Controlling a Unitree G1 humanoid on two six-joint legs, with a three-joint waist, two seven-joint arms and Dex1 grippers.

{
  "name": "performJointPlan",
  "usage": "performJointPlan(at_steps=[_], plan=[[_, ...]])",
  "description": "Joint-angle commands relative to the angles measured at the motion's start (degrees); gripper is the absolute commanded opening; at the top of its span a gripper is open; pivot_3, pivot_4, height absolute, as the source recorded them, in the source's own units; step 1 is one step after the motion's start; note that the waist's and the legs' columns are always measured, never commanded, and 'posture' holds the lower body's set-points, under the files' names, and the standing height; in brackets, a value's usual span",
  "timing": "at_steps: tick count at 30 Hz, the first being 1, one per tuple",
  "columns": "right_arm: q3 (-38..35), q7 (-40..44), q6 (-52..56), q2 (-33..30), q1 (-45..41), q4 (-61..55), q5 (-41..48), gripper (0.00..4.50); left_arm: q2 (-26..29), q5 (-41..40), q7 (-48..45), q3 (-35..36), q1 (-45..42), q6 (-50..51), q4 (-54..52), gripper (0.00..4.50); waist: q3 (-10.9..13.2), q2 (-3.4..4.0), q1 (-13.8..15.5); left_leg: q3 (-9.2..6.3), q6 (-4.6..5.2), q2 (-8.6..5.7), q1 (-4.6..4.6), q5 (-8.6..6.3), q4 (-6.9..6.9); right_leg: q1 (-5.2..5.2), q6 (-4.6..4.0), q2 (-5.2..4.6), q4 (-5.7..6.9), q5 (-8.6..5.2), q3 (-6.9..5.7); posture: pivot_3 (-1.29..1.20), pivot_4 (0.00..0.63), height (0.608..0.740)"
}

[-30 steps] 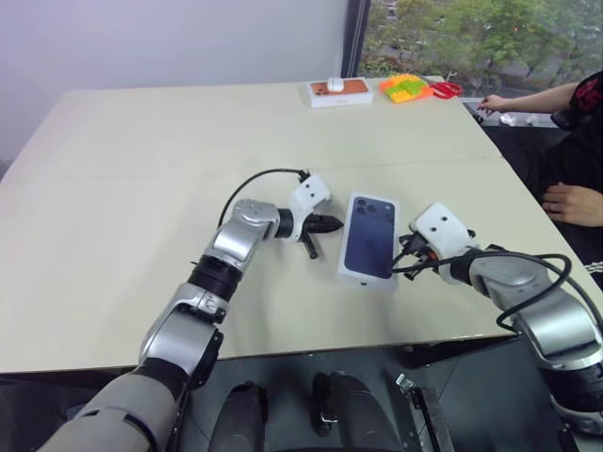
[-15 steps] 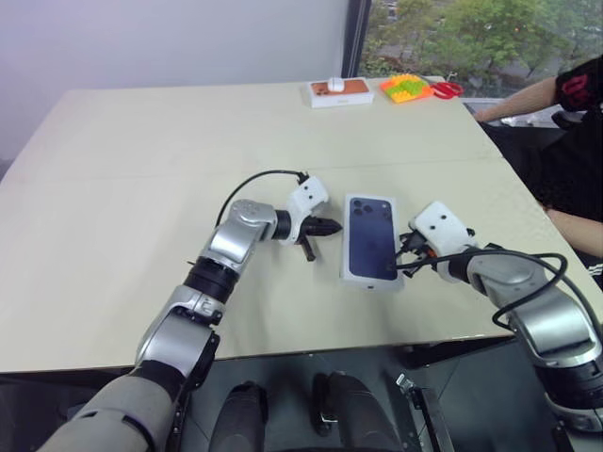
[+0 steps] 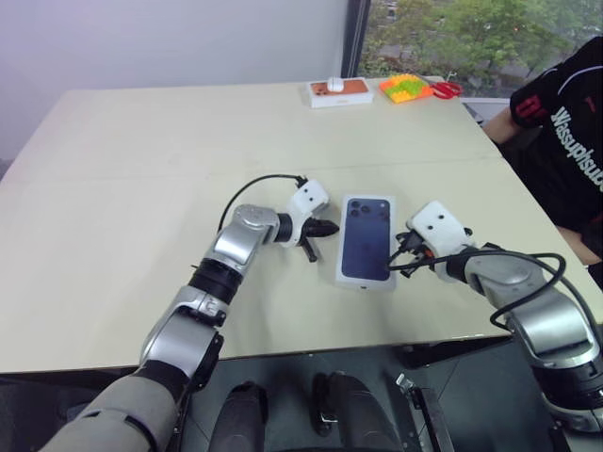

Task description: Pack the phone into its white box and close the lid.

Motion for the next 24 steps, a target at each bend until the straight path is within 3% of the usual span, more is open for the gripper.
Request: performJointPlan(at_steps=[1,24], plan=[[0.2,0.5,-0.5,0.6,-0.9,-2.9,0.3,0.02,-0.7,-0.4,0.1,0.4,-1.5,-1.4,-1.2,0.0,0.0,0.0,0.0,0.0,0.0,0.0,0.0,0.0,0.0,0.0,0.0,0.0,0.0,0.0,0.0,0.0,0.15,0.74],[-0.6,-0.5,-0.6,0.6,-0.2,-1.1,-2.0,0.02,-1.5,-0.3,0.8,0.4,-1.7,-1.7,-1.3,0.0,0.0,0.0,0.1,0.0,0.0,0.0,-0.01,0.0,0.0,0.0,0.0,-0.01,0.0,0.0,0.0,0.0,0.15,0.74]])
